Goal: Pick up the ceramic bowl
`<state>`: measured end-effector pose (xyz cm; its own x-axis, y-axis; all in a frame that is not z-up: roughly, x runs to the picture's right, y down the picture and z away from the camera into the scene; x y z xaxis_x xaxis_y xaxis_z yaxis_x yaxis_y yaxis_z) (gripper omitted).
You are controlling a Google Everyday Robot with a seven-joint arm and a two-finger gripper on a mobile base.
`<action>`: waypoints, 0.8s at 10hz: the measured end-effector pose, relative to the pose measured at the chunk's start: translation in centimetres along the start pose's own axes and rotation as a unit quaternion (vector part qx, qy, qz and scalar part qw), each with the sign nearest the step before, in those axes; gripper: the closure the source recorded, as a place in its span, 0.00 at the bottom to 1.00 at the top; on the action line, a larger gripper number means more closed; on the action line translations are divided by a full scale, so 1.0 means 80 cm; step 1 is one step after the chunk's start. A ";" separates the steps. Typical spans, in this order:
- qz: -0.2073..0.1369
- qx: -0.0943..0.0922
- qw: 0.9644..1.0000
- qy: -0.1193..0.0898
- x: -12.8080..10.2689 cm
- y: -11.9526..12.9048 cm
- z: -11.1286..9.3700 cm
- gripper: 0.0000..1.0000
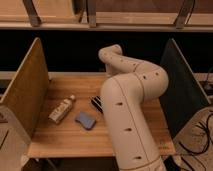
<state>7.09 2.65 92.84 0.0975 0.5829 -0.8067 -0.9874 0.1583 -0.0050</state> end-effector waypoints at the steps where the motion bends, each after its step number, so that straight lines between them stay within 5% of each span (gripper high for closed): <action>1: -0.008 -0.009 1.000 0.007 -0.005 0.008 0.008 0.22; 8: -0.059 -0.050 0.996 0.045 -0.020 0.044 0.045 0.26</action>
<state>3.94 5.16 96.24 0.2070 0.4899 -0.8468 -0.9775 0.1393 -0.1584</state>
